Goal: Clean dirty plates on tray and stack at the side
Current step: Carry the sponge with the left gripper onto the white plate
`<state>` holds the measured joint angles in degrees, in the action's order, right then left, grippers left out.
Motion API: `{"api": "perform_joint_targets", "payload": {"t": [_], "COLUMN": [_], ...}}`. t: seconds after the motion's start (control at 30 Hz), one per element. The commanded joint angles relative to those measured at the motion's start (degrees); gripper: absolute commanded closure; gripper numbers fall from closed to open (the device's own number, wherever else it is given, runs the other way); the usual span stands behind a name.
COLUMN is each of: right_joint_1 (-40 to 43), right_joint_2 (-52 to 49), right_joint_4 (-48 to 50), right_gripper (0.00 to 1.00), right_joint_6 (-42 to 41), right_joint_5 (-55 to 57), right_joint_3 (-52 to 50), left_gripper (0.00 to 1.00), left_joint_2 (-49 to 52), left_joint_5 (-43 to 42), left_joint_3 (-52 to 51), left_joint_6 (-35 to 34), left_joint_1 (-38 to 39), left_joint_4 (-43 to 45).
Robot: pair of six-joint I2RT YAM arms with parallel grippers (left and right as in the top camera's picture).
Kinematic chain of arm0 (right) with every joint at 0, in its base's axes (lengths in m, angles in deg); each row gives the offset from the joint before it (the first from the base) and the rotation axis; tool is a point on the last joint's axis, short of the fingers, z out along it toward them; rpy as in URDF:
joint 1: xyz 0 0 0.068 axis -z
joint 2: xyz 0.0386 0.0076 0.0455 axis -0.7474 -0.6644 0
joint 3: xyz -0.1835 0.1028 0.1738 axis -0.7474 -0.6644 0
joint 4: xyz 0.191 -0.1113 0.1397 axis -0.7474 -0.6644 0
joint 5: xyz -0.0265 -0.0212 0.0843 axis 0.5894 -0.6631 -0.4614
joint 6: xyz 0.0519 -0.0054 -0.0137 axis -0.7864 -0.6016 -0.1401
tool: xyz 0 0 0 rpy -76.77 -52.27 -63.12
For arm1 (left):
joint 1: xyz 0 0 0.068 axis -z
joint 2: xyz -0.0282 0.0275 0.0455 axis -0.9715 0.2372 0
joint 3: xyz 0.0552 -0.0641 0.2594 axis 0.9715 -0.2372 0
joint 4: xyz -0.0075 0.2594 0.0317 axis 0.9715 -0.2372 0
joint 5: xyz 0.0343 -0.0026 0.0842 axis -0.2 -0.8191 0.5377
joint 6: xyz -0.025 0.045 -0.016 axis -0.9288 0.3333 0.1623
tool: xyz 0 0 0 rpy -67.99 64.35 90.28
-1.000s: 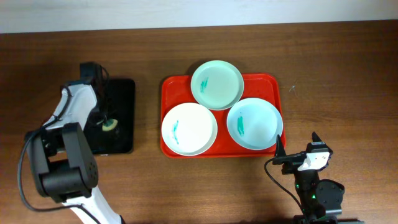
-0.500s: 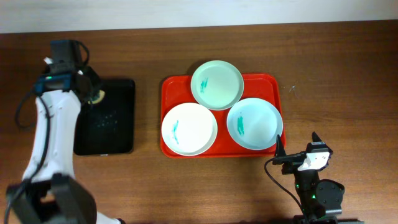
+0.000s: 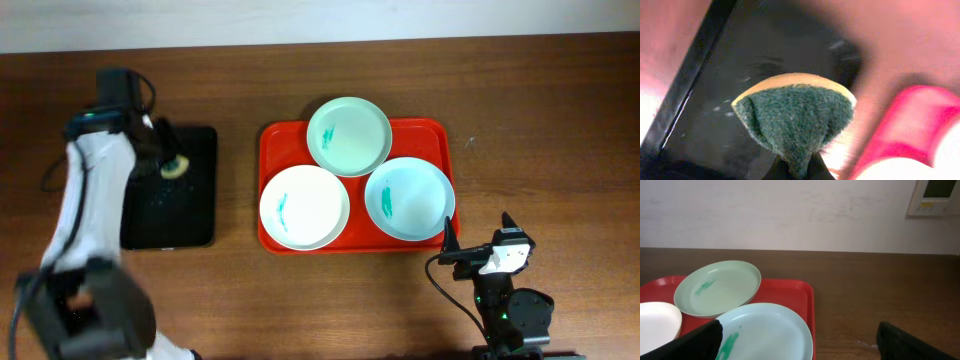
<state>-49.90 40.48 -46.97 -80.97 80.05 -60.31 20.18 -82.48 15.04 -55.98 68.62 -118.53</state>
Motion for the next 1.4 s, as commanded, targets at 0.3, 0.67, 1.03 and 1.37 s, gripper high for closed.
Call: {"api": "perform_joint_targets", "payload": {"t": [0.3, 0.67, 1.03, 1.37], "right_joint_1": [-0.3, -0.3, -0.3, -0.3], "right_joint_2": [0.4, 0.4, 0.4, 0.4], "right_joint_4": [-0.2, -0.2, -0.2, -0.2], "right_gripper": [0.02, 0.02, 0.01, 0.01], "right_joint_6": [-0.2, -0.2, -0.2, -0.2], "right_joint_5": [0.5, 0.5, 0.5, 0.5], "right_joint_3": [-0.4, -0.4, -0.4, -0.4], "left_gripper": [1.0, 1.0, 0.07, 0.0], "left_joint_2": [-6.5, 1.4, 3.9, -7.2], "left_joint_5": [-8.0, -2.3, -1.3, 0.2], "left_joint_3": [-10.5, -24.2, -22.3, -9.2], "left_joint_6": [-0.2, -4.8, -4.8, -3.1], "left_joint_1": [22.9, 36.3, 37.3, 28.6], "left_joint_4": [-3.1, 21.5, 24.2, 5.4]}}
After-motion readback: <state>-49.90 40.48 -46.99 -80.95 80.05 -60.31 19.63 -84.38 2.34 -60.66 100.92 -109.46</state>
